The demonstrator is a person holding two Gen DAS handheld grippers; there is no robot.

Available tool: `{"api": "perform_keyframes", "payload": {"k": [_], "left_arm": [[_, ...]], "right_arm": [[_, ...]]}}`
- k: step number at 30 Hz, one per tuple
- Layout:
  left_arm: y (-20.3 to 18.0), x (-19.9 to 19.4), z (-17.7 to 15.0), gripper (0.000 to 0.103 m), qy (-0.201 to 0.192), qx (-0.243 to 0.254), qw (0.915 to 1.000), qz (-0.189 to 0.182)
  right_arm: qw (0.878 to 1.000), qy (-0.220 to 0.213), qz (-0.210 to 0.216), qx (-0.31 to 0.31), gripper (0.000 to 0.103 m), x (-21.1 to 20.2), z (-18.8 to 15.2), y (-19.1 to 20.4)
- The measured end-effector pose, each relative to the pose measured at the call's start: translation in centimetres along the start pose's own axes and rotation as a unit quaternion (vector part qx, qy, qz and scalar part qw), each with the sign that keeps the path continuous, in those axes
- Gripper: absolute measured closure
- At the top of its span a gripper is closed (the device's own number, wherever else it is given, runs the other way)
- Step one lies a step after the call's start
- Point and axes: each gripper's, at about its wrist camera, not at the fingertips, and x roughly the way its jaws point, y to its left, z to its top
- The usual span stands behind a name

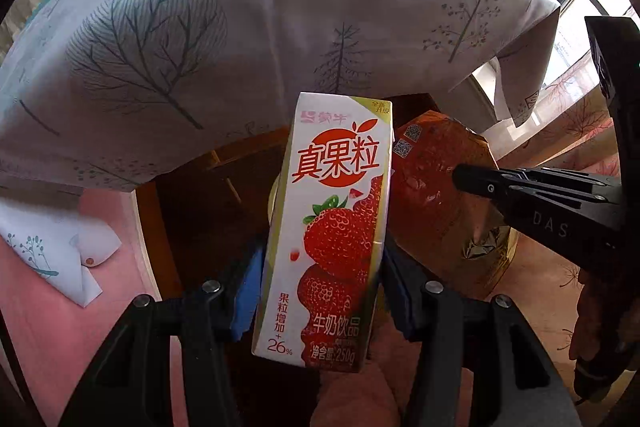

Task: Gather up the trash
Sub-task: 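Carry the snack bag and milk carton over the bin and open both grippers, then raise both tools back toward the table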

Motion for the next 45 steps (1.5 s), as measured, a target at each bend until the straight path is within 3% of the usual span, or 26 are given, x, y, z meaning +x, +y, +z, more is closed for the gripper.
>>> {"api": "perform_keyframes", "payload": {"k": [6, 12, 14, 16, 21, 27, 33, 38, 45], "left_arm": [[0.0, 10.8, -0.1, 0.05, 0.007, -0.002, 1.0, 0.0], [0.0, 17.5, -0.1, 0.043, 0.018, -0.012, 0.9994, -0.028], [0.5, 18.5, 0.1, 0.015, 0.023, -0.022, 0.9991, -0.03], [0.8, 18.7, 0.4, 0.014, 0.018, -0.031, 0.9991, -0.024], [1.8, 17.2, 0.5, 0.007, 0.015, -0.054, 0.9984, -0.004], [2.3, 10.5, -0.1, 0.007, -0.008, -0.079, 0.9966, 0.023], [2.2, -0.3, 1.4, 0.007, -0.041, -0.081, 0.9955, 0.026], [2.6, -9.6, 3.1, 0.007, -0.082, -0.067, 0.9939, 0.032], [3.6, -21.0, 7.0, 0.007, -0.159, -0.068, 0.9844, 0.032]], "right_arm": [[0.999, 0.005, -0.018, 0.049, 0.099, 11.1, -0.3, -3.0], [0.998, 0.02, -0.005, 0.067, 0.091, 18.7, 0.1, -5.0], [0.996, 0.037, 0.009, 0.086, 0.086, 20.4, 0.0, -6.0], [0.994, 0.048, 0.019, 0.097, 0.069, 21.2, 0.0, -6.4], [0.993, 0.045, 0.031, 0.101, 0.057, 20.4, -0.1, -6.4], [0.992, 0.034, 0.054, 0.108, 0.057, 13.4, -0.1, -4.9], [0.993, 0.031, 0.083, 0.072, 0.056, 2.9, 0.6, -1.6], [0.995, -0.006, 0.099, 0.027, 0.056, -6.7, 1.7, 1.4], [0.992, -0.083, 0.096, 0.003, 0.056, -18.3, 4.2, 5.1]]}}
